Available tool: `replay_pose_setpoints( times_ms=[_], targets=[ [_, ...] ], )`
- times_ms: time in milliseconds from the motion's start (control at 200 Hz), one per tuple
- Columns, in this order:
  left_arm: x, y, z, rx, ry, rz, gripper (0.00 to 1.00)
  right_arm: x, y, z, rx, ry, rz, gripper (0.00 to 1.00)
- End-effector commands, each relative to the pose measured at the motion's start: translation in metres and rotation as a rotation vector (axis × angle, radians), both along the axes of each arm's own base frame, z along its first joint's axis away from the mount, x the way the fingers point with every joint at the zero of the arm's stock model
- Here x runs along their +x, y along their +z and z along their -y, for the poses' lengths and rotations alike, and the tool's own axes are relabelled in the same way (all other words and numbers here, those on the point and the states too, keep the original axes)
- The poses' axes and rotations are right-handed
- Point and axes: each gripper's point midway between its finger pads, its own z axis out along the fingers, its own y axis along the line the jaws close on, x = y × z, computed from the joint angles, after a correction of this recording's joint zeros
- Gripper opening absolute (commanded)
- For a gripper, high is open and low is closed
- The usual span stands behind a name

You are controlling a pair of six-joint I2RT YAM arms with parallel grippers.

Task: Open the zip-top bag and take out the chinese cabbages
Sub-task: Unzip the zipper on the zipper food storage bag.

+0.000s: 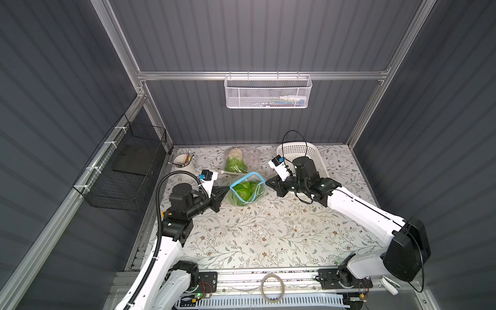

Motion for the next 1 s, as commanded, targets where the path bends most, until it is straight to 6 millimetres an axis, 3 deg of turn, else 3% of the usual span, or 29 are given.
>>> replay_pose_setpoints(
  times_ms=[0, 250, 505, 720, 815, 996],
  targets=[
    [-0.007, 0.010, 0.015, -0.072, -0.100, -0.005, 0.00, 0.009, 0.022, -0.012, 0.056, 0.034, 0.068, 0.00],
    [-0.021, 0.002, 0.039, -0.099, -0.238, -0.054, 0.00, 0.025, 0.019, -0.022, 0.067, 0.020, 0.067, 0.00],
    [-0.038, -0.019, 0.069, -0.068, -0.374, -0.142, 0.00, 0.027, 0.002, -0.013, 0.041, -0.044, 0.039, 0.00],
    [-0.034, -0.029, 0.076, -0.048, -0.365, -0.177, 0.00, 0.024, -0.012, 0.006, -0.004, -0.120, 0.031, 0.18],
    [-0.032, -0.031, 0.077, -0.046, -0.348, -0.183, 0.00, 0.021, -0.014, 0.016, -0.022, -0.155, 0.032, 0.21],
    [-0.032, -0.036, 0.083, -0.038, -0.339, -0.188, 0.00, 0.011, -0.014, 0.036, -0.028, -0.224, 0.025, 0.40]
  ],
)
